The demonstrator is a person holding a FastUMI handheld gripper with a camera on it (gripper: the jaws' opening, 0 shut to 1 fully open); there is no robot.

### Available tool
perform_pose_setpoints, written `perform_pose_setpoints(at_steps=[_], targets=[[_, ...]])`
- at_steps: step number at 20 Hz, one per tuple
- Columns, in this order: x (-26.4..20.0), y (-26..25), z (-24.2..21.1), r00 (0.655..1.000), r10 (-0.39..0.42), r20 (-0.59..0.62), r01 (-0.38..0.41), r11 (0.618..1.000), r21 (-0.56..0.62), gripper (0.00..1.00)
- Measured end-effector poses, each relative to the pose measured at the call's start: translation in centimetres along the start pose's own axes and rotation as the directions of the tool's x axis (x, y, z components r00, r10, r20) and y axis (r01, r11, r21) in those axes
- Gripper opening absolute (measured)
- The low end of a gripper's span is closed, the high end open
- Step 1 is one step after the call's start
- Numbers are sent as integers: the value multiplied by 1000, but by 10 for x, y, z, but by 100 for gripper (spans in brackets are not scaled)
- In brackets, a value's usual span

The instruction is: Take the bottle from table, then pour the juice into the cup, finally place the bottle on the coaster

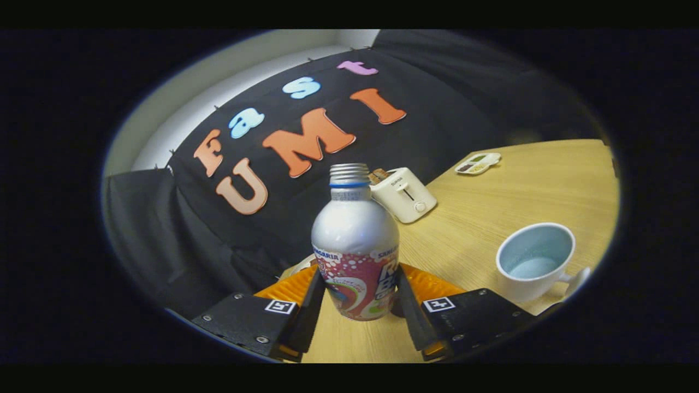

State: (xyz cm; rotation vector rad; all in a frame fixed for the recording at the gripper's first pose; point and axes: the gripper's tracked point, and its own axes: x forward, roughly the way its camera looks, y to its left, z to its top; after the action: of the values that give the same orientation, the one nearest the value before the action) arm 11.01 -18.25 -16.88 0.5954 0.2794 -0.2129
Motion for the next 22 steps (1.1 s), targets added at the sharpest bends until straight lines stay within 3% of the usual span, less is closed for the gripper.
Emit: perform_pose_setpoints(at_steps=[4,7,12,17,22], targets=[[11,0,3,1000,-17,16,20,980,-198,70],[24,0,-3,1000,-24,3,23,938,-347,70],[39,-1,-16,999,-41,-28,23,879,-477,70],[45,-13,-30,996,-75,-52,35,843,-537,70],[46,-25,-36,995,-87,-53,48,864,-502,70]])
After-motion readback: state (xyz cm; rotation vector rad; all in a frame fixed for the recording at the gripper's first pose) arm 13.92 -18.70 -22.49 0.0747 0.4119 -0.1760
